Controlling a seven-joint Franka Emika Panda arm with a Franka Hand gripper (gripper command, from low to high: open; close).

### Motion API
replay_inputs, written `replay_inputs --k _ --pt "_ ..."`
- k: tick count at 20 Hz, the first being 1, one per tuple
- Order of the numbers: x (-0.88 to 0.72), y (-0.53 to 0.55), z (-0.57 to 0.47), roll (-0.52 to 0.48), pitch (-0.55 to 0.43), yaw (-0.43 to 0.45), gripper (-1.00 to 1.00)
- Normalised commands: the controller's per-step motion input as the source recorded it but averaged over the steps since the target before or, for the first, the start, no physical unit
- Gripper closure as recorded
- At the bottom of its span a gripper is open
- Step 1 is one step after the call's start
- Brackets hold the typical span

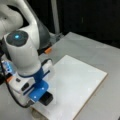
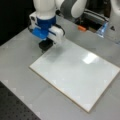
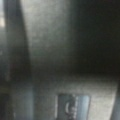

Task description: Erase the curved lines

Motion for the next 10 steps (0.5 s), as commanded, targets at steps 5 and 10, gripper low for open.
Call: replay_inputs --k 5,10 --pt "0.3 -0.28 -0.01 0.042 0.095 0.184 1.0" --pt "0.21 -0.23 -0.03 0.037 0.06 0.089 1.0"
